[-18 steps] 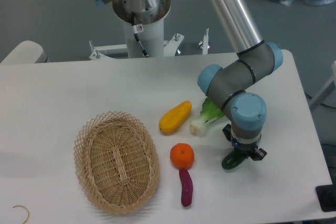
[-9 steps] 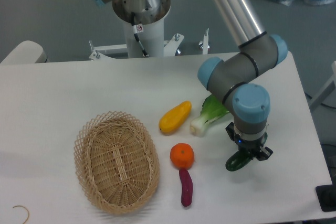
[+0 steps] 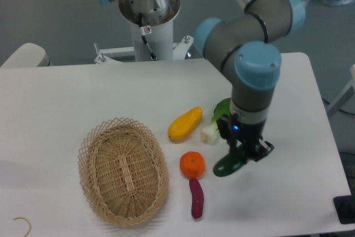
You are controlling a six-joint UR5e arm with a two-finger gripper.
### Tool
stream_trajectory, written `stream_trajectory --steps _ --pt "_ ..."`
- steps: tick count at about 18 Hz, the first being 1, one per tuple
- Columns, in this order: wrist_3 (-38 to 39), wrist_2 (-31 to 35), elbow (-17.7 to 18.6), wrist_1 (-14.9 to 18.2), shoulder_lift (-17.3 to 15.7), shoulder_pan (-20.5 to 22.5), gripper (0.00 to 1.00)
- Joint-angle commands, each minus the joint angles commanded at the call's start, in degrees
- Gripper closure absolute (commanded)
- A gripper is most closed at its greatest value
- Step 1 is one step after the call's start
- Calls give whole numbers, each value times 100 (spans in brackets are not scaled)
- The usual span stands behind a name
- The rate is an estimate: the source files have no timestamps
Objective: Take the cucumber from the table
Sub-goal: 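Lift the grasped cucumber up off the table toward the basket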
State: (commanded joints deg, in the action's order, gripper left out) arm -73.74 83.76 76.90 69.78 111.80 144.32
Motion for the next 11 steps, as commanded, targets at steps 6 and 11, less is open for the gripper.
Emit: stream_trajectory --steps 6,11 --pt "509 -255 -35 141 -168 -263 67" --pt "519 -246 -62 150 -176 -308 67"
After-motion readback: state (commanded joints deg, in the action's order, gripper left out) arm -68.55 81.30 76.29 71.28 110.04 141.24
